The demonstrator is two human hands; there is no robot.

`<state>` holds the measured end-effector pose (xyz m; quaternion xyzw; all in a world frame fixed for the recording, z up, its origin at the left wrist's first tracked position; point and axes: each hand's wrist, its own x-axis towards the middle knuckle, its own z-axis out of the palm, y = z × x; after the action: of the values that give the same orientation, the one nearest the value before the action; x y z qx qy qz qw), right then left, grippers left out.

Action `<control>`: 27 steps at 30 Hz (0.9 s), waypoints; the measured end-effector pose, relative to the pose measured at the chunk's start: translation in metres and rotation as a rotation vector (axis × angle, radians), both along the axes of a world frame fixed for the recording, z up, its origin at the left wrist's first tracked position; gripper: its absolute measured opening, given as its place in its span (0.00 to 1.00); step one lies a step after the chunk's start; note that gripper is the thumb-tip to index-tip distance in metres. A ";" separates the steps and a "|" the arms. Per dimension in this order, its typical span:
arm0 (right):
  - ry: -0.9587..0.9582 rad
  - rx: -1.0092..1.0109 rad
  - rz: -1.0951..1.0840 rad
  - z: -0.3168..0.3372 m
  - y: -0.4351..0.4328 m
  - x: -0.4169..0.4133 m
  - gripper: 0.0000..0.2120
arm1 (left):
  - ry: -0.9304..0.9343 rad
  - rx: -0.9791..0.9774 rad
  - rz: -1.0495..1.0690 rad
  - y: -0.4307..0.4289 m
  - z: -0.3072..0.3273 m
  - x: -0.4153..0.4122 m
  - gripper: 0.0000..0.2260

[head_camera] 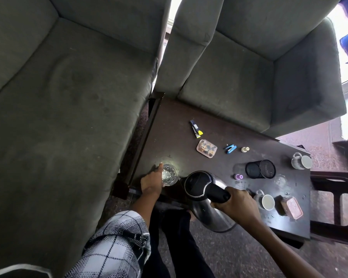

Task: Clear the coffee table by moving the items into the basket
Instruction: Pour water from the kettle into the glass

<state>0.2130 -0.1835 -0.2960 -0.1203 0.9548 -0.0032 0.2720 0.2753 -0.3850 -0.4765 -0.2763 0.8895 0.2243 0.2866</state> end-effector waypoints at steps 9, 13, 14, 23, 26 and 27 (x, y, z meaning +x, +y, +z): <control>0.007 0.003 0.008 0.001 -0.002 0.000 0.17 | -0.002 -0.003 -0.003 0.000 0.001 0.000 0.34; 0.005 0.002 0.012 0.001 -0.003 0.000 0.17 | -0.002 0.003 -0.003 0.000 0.001 0.000 0.34; 0.006 -0.002 0.008 0.001 -0.003 0.000 0.17 | -0.003 0.001 -0.004 0.000 0.001 0.000 0.34; -0.001 0.006 0.020 -0.002 -0.001 -0.001 0.17 | -0.015 0.001 -0.009 -0.001 0.003 -0.001 0.35; -0.004 0.005 0.023 -0.002 -0.001 -0.001 0.17 | -0.011 -0.005 -0.010 -0.001 0.003 0.000 0.34; -0.005 0.005 0.024 -0.002 -0.001 -0.002 0.17 | -0.010 -0.002 -0.012 -0.001 0.003 0.000 0.34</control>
<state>0.2113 -0.1843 -0.2979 -0.1311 0.9526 0.0020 0.2746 0.2751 -0.3857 -0.4736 -0.2725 0.8899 0.2204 0.2919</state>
